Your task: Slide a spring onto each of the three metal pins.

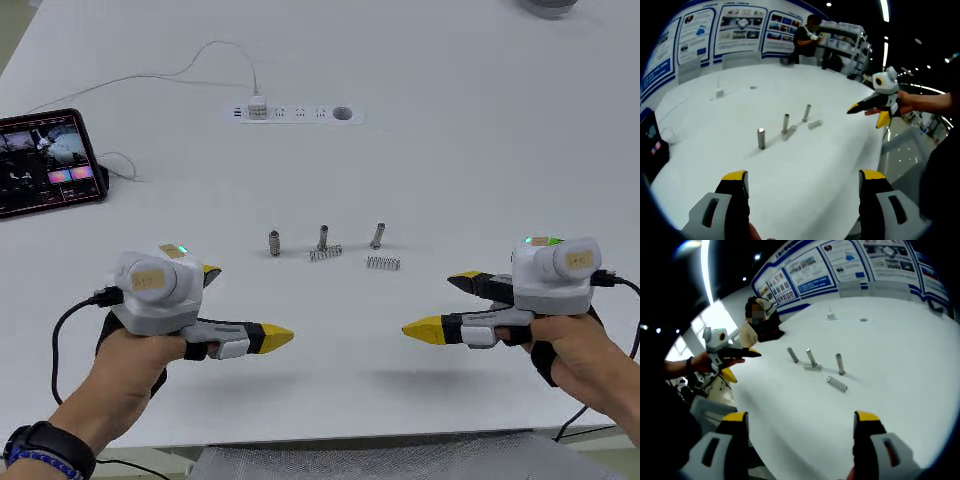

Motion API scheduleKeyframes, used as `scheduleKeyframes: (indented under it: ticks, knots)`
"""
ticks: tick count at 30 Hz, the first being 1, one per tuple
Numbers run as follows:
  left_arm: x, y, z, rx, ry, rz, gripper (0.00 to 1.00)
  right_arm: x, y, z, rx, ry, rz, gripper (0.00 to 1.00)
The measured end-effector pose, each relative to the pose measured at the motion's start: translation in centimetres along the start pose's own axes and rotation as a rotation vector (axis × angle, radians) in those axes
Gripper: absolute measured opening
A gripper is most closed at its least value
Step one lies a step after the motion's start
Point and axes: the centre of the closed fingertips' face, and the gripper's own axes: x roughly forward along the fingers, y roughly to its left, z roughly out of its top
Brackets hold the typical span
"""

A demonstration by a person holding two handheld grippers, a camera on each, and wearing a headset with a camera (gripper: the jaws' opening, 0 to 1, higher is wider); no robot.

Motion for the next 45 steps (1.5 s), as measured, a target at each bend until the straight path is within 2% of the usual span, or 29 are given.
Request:
scheduleKeyframes:
  ticks: [7, 12, 25, 38, 45]
  knots:
    - [0.8, -1.1, 0.1, 0.027, 0.019, -0.031, 0.93, -0.1, 0.1, -0.1, 0.004, -0.005, 0.005, 0.89]
    - [1.6, -1.3, 0.1, 0.042, 0.032, -0.050, 0.93, -0.2, 0.4, -0.4, -0.009, 0.011, 0.013, 0.90]
    - [4.0, -2.2, 0.2, 0.092, 0.078, -0.106, 0.94, -0.5, 0.0, -1.5, 0.004, 0.027, 0.020, 0.94]
    - [6.2, -3.2, 0.8, 0.117, 0.100, -0.139, 0.95, -0.7, 0.0, -2.5, 0.016, 0.060, 0.036, 0.98]
    - [7.2, -3.2, 1.2, 0.118, 0.104, -0.152, 0.95, -0.7, 0.0, -2.7, 0.009, 0.074, 0.049, 0.99]
